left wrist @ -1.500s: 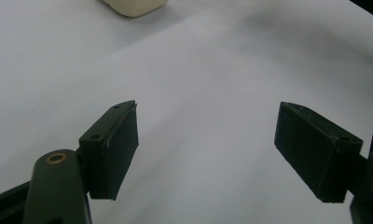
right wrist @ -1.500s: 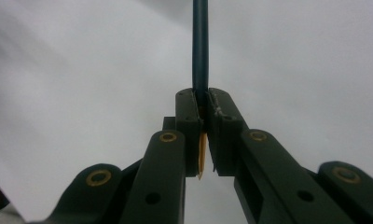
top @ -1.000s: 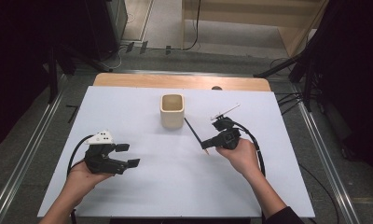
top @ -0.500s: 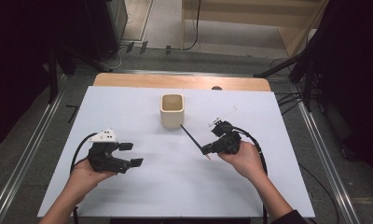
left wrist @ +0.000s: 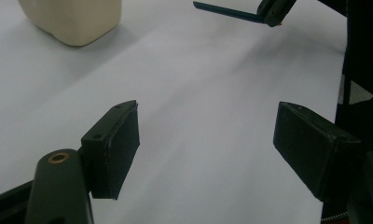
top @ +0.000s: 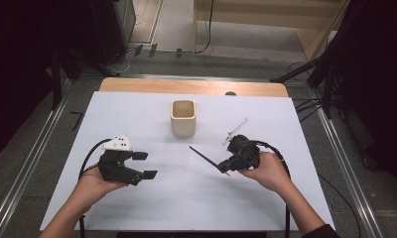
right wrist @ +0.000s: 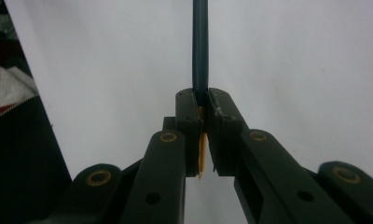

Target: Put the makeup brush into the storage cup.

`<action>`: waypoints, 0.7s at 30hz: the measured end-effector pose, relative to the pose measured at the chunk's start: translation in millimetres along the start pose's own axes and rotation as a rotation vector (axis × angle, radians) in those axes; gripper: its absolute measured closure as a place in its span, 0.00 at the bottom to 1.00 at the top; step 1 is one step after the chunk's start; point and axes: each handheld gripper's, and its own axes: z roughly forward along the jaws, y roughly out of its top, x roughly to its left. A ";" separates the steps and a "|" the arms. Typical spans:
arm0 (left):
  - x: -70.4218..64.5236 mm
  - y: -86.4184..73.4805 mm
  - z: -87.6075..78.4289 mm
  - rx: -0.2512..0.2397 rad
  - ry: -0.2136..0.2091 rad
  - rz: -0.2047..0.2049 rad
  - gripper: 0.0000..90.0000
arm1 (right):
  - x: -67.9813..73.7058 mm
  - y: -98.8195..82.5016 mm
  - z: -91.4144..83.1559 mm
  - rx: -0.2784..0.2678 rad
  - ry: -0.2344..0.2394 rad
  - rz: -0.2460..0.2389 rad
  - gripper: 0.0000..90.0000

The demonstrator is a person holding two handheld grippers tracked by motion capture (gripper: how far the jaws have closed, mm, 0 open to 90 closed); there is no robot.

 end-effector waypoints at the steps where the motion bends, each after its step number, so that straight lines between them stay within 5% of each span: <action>1: -0.8 0.7 0.3 -0.003 -0.006 -0.005 0.27 | 2.1 0.3 -0.5 0.010 0.009 -0.036 0.94; 14: -9.0 10.6 4.6 0.043 -0.041 0.044 0.27 | 16.8 5.2 2.4 0.089 -0.001 -0.195 0.94; 21: -11.5 15.8 11.5 0.073 -0.063 0.065 0.27 | 23.6 11.0 1.6 0.120 -0.006 -0.239 0.94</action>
